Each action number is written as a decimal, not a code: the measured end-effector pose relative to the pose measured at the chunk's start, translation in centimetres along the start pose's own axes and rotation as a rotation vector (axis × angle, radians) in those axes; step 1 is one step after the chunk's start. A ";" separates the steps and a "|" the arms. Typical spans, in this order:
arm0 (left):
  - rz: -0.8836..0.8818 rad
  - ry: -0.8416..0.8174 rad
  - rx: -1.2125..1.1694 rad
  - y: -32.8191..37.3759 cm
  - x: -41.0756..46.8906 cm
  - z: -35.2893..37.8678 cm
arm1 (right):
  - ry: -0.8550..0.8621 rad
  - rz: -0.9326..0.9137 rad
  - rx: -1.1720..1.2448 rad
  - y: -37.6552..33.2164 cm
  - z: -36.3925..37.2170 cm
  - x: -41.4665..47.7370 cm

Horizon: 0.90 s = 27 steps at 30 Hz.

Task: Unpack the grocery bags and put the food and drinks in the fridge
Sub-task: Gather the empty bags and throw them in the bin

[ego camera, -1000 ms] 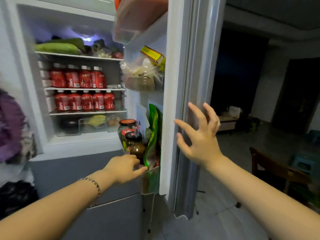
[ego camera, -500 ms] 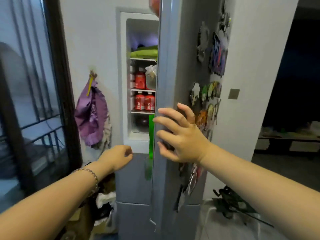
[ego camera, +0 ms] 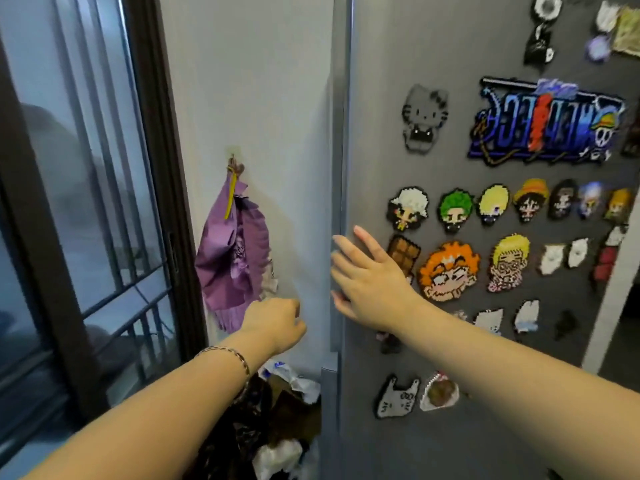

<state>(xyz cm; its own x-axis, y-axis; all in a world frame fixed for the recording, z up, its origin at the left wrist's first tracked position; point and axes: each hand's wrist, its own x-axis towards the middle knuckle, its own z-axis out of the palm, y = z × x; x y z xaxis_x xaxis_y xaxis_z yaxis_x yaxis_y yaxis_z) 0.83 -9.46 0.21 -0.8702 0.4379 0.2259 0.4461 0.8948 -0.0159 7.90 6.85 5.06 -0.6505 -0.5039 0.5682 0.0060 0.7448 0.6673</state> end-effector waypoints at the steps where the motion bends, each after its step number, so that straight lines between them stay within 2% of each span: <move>1: 0.007 -0.004 -0.001 -0.6 0.9 0.1 | -0.042 0.006 -0.013 -0.2 1.0 1.3; 10: 0.035 -0.043 -0.081 -3.8 5.0 2.5 | -0.488 0.017 -0.172 -0.4 7.6 8.6; 12: 0.048 -0.049 -0.076 -3.9 5.5 2.5 | -0.489 -0.052 -0.207 -0.3 8.3 9.5; 15: 0.084 -0.047 -0.077 -3.6 6.3 2.0 | -0.508 -0.024 -0.157 -0.1 7.9 10.7; 17: 0.104 -0.068 -0.071 -3.0 6.5 1.8 | -0.457 0.008 0.041 -0.2 7.8 10.7; 19: 0.127 -0.101 -0.071 -2.2 6.4 1.8 | -0.295 0.027 0.322 -0.4 7.3 9.3; 21: 0.160 -0.126 -0.081 -0.8 6.3 2.2 | -0.210 0.073 0.451 -0.2 6.3 6.5; 23: 0.202 -0.146 -0.083 1.0 6.1 2.2 | -0.341 0.209 0.486 0.1 5.2 3.1; 27: 0.346 -0.188 -0.056 7.3 4.4 1.5 | -0.755 0.561 0.582 2.4 2.1 -5.2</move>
<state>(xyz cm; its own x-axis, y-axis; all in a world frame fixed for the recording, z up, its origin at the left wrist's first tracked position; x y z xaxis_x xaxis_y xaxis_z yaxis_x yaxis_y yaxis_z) -0.05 -0.93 -0.34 -0.6871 0.7258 0.0345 0.7261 0.6876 -0.0053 9.71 12.15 2.72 -0.9647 0.2183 0.1472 0.2156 0.9759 -0.0340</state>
